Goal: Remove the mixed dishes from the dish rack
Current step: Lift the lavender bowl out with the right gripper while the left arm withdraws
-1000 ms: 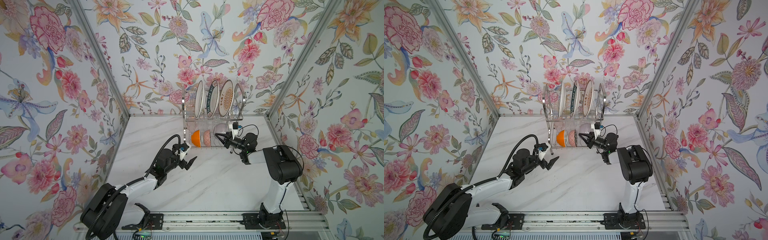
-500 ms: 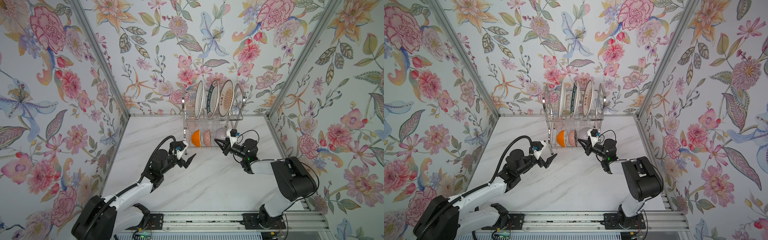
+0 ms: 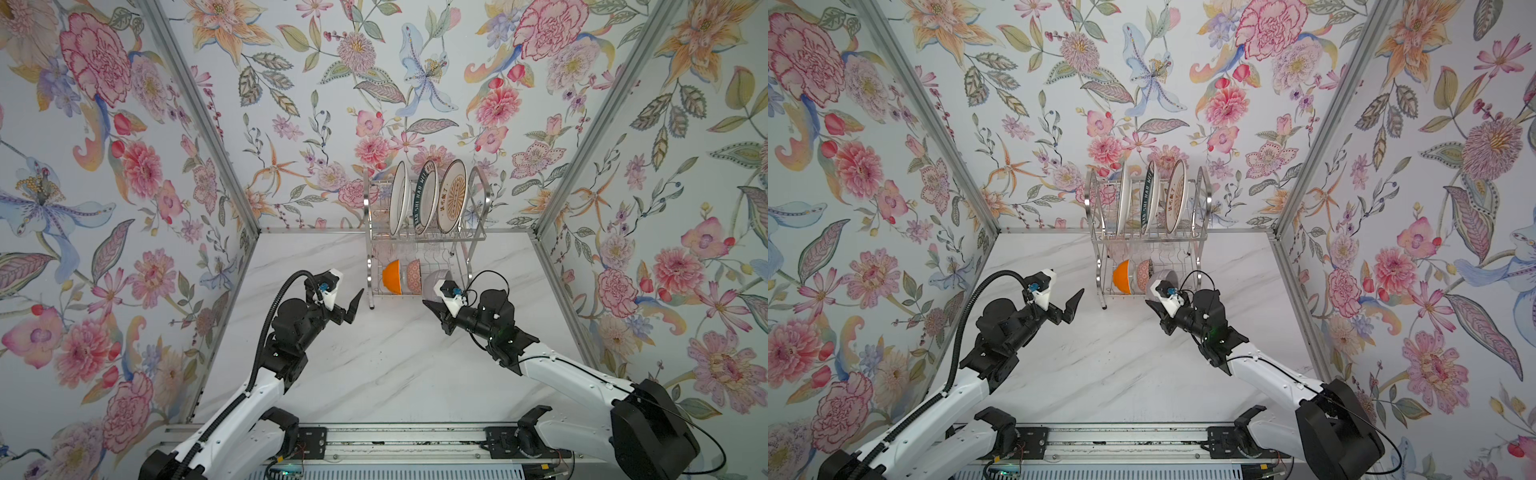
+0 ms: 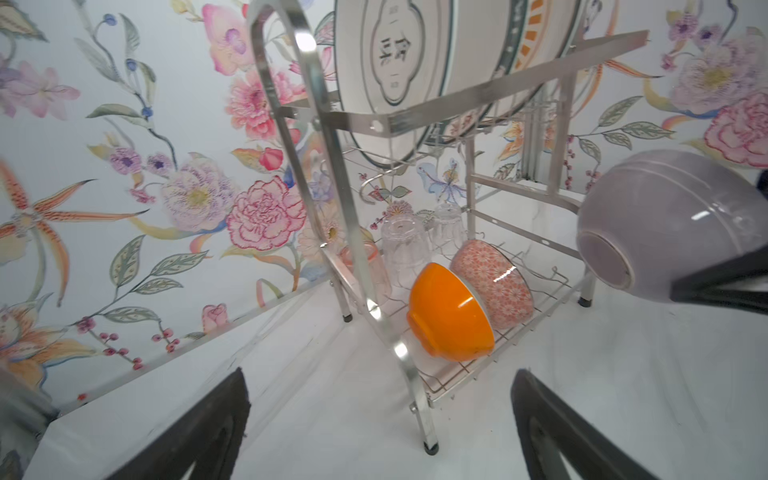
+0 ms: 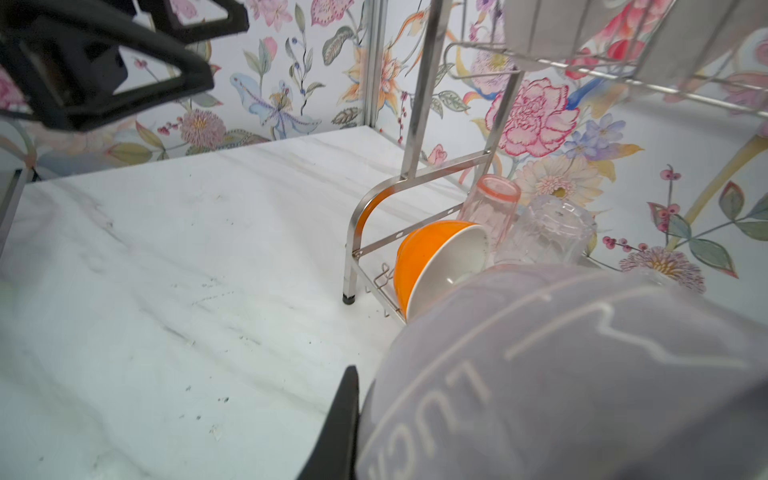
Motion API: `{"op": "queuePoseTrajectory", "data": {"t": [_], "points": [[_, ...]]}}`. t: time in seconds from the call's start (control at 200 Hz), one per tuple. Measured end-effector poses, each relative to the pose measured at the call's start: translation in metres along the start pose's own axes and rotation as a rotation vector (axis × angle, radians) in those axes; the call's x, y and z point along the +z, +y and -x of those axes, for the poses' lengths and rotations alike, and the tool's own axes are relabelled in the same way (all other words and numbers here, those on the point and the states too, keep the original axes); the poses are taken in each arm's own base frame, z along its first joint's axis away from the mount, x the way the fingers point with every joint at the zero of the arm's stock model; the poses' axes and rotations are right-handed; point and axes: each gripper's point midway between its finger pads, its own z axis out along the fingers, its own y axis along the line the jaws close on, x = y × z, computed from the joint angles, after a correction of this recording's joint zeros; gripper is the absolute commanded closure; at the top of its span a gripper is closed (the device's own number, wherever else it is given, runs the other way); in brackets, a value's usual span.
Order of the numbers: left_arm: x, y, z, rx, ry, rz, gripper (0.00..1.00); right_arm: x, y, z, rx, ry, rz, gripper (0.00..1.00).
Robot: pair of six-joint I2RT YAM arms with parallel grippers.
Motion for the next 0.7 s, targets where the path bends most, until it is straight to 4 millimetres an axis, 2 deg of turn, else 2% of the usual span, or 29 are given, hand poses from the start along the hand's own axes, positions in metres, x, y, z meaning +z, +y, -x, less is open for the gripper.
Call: {"op": "queuePoseTrajectory", "data": {"t": [0.085,0.28,0.405,0.561,0.701], "points": [[-0.001,0.019,0.000,-0.019,0.028,0.059,0.01,0.005,0.016,-0.005,-0.046,0.091,0.038,1.00],[-0.001,0.050,0.001,-0.061,0.090,0.151,0.01,0.030,0.072,-0.020,-0.212,0.292,0.199,1.00],[0.000,0.071,-0.011,-0.114,0.140,0.209,0.01,0.047,0.099,-0.039,-0.326,0.410,0.276,1.00],[0.002,0.093,-0.030,-0.177,0.200,0.255,0.00,0.065,0.123,-0.063,-0.464,0.549,0.355,1.00],[0.006,0.111,-0.043,-0.208,0.248,0.298,0.01,0.081,0.142,-0.069,-0.571,0.610,0.425,1.00]]}}
